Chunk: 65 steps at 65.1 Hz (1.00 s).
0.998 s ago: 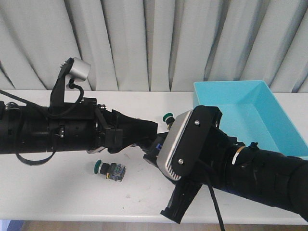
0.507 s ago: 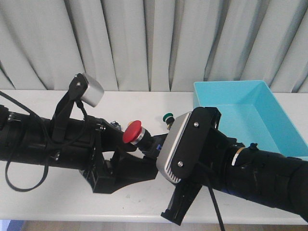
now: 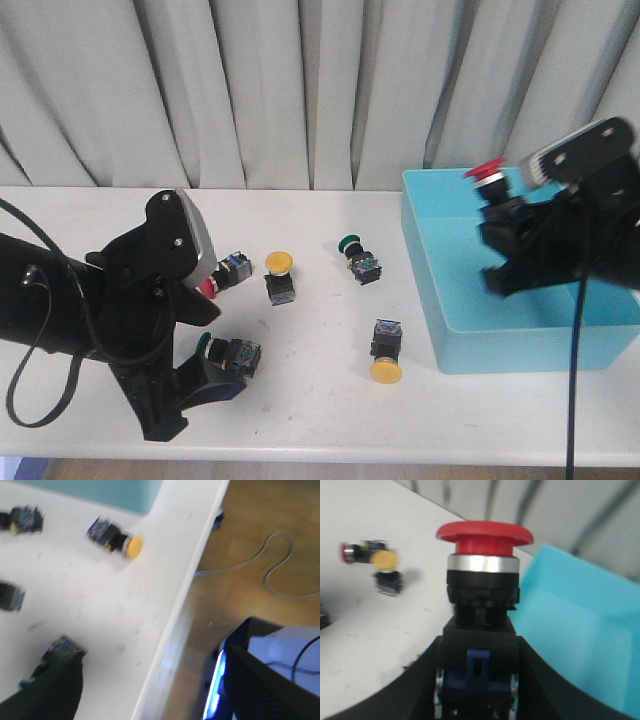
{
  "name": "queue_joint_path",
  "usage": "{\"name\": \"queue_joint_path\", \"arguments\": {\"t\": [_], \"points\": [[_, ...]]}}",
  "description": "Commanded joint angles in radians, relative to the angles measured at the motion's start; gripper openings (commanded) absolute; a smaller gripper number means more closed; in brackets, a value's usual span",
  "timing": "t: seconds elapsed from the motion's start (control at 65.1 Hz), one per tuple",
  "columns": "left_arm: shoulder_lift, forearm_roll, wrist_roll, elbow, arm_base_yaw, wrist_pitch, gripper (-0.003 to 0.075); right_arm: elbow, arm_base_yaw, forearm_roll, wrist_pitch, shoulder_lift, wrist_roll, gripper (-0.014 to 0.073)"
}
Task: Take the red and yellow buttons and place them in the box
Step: 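Open the left gripper and carry the red button over the blue box, then lower the red button into the blue box and open the right gripper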
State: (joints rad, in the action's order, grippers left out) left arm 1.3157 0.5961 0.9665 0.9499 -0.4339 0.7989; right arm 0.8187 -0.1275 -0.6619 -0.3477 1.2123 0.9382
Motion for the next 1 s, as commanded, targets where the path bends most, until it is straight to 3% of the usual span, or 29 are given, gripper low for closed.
{"name": "queue_joint_path", "arguments": {"t": [0.0,0.123,0.276,0.399,0.553,0.982], "points": [[-0.028,-0.077,-0.085,0.032,-0.005,-0.043,0.0551,0.100,0.112,0.034,-0.065,0.044,-0.108,0.0232],[-0.028,-0.148,-0.149,0.032,-0.005,-0.045,0.0551,0.227,0.188,0.232,-0.230,0.182,-0.317,0.0241],[-0.028,-0.154,-0.170,0.032,-0.005,-0.046,0.0551,0.367,0.165,0.592,-0.377,0.365,-0.603,0.0245],[-0.027,-0.154,-0.175,0.032,-0.005,-0.048,0.0551,0.460,0.133,0.764,-0.415,0.488,-0.797,0.0245],[-0.027,-0.154,-0.175,0.032,-0.005,-0.048,0.0551,0.556,0.135,0.787,-0.446,0.610,-0.920,0.0245],[-0.025,-0.154,-0.175,0.032,-0.005,-0.048,0.0551,0.743,0.137,0.785,-0.561,0.856,-0.924,0.0262]]}}
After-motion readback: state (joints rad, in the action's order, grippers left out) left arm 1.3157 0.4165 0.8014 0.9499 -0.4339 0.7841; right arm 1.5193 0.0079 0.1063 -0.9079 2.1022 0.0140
